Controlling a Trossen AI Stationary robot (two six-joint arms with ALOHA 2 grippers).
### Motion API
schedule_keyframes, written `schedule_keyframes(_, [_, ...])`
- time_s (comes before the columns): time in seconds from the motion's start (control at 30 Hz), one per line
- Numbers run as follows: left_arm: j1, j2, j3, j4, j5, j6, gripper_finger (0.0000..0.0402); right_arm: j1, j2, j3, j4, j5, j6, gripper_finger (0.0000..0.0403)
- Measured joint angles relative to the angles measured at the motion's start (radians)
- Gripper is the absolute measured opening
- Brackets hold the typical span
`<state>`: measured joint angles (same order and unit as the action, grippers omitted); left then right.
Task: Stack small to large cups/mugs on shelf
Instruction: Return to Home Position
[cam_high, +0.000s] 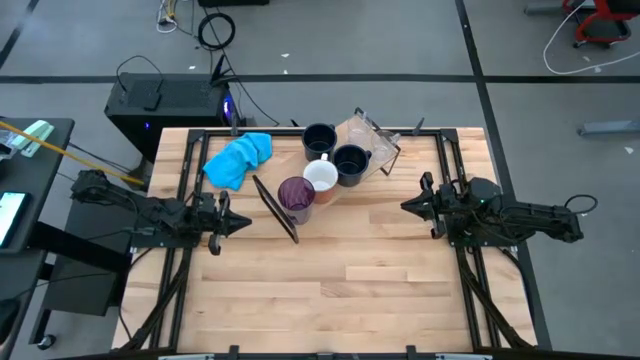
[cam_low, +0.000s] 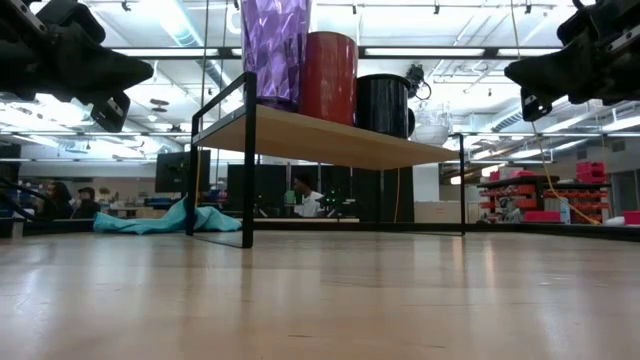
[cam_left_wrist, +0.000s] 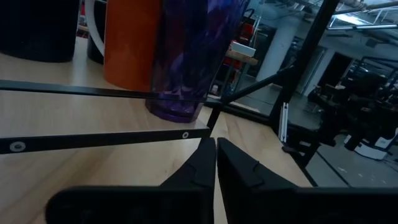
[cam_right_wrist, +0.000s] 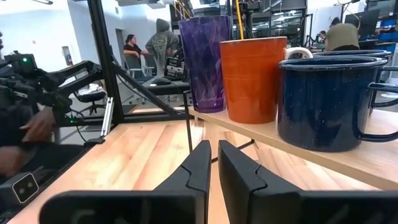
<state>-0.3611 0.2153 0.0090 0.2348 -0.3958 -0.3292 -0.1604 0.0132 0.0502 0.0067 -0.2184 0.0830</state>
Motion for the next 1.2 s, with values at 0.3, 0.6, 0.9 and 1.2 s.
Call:
schedule_keyframes(0.3, [0.0,0.0,0.0,0.0,-0.001,0.0,0.0031,0.0,0.0,0.0,0.0,0.0,0.0,0.0039])
schedule_keyframes(0.6, [0.0,0.0,-0.001,0.0,-0.002,0.0,0.0018,0.0,0.0,0.0,0.0,0.0,0.0,0.0039])
schedule_keyframes(0.9, [0.0,0.0,-0.001,0.0,-0.001,0.001,0.0032,0.0,0.0,0.0,0.0,0.0,0.0,0.0039])
schedule_keyframes(1.2, [0.0,0.0,-0.001,0.0,-0.001,0.001,0.0028,0.0,0.0,0.0,0.0,0.0,0.0,0.0039])
